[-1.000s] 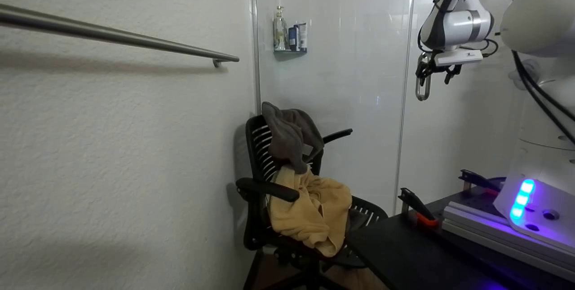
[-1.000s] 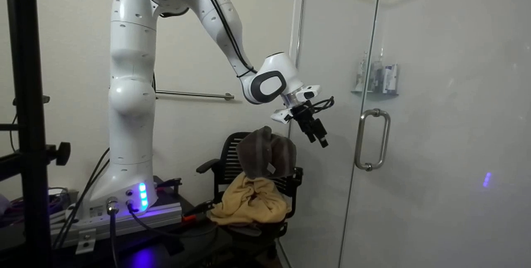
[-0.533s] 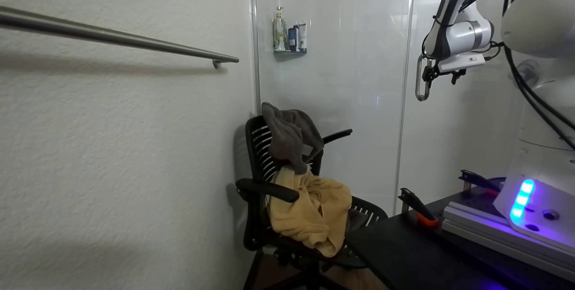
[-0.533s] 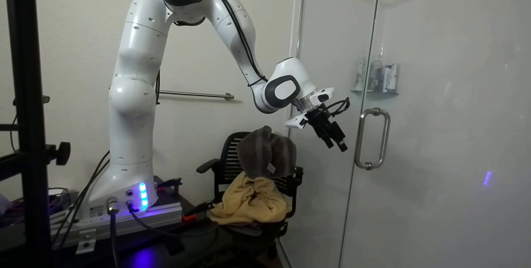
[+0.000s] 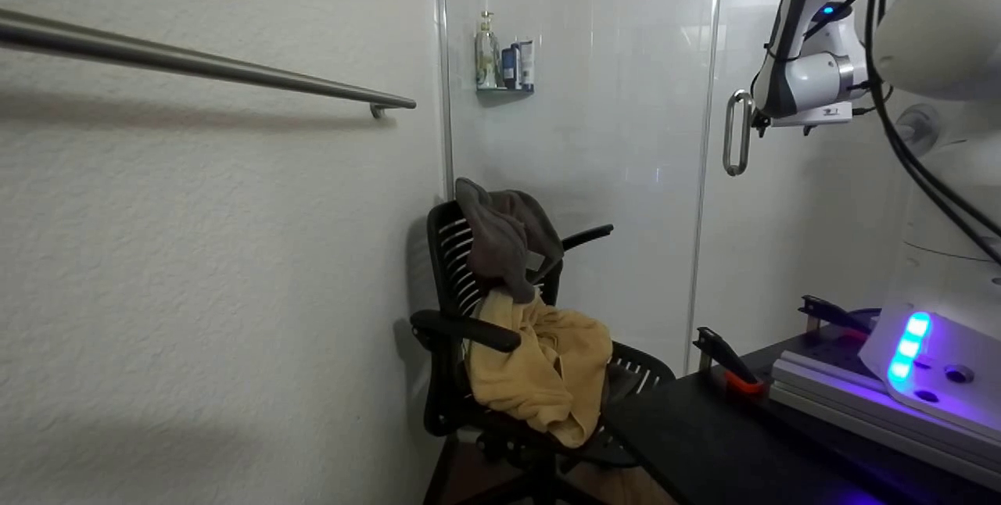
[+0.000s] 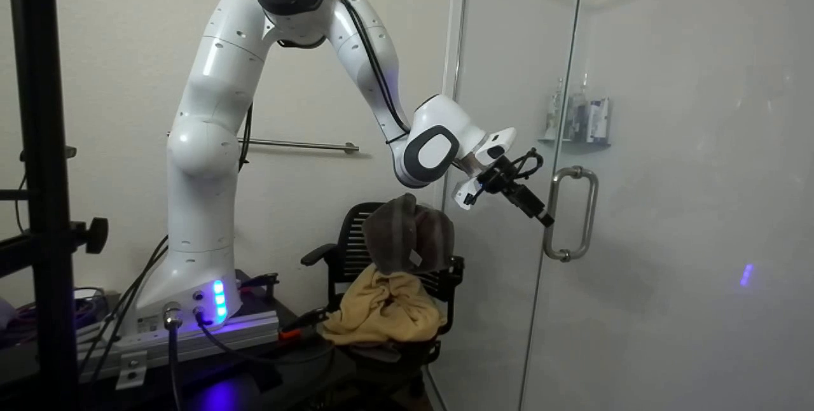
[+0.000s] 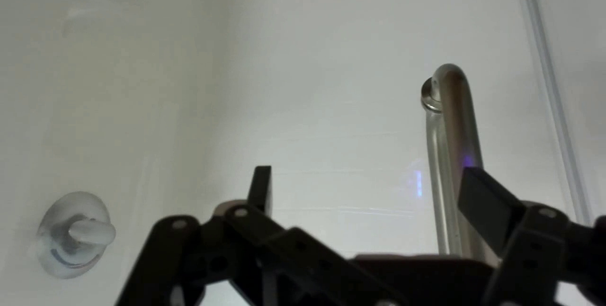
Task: Open the shower door and put the grey towel on the seat of the chair
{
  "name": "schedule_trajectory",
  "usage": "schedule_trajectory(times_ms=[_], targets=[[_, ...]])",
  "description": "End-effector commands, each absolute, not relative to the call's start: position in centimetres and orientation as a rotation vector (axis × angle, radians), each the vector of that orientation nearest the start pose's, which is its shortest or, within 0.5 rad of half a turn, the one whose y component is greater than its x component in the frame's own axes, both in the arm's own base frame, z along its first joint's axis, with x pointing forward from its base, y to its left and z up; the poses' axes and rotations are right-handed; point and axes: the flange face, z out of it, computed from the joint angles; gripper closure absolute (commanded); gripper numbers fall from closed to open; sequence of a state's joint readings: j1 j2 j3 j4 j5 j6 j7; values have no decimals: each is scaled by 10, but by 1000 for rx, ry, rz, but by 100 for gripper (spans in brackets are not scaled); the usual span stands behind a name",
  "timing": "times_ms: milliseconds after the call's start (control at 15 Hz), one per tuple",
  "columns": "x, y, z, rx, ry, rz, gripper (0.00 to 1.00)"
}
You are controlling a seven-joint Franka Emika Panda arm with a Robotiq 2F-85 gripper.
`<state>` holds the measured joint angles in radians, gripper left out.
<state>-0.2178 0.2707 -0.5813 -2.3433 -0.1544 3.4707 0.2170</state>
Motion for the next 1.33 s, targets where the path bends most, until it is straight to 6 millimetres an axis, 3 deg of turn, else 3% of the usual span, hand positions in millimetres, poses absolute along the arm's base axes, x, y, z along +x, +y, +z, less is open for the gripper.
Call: schedule_trajectory(times_ms=[0, 133, 533, 600, 800, 933, 1267], targets=[[417, -383, 343, -3001, 1200, -1395, 0], [421, -390, 345, -3020, 1198, -1393, 0], [434, -397, 353, -3312, 776, -1311, 0], [432, -389, 353, -3219, 891, -1351, 0], [432, -390, 354, -3221, 890, -1354, 0], [433, -388, 353, -3167, 977, -1402, 0], [468, -370, 351, -3064, 1052, -1489, 0]])
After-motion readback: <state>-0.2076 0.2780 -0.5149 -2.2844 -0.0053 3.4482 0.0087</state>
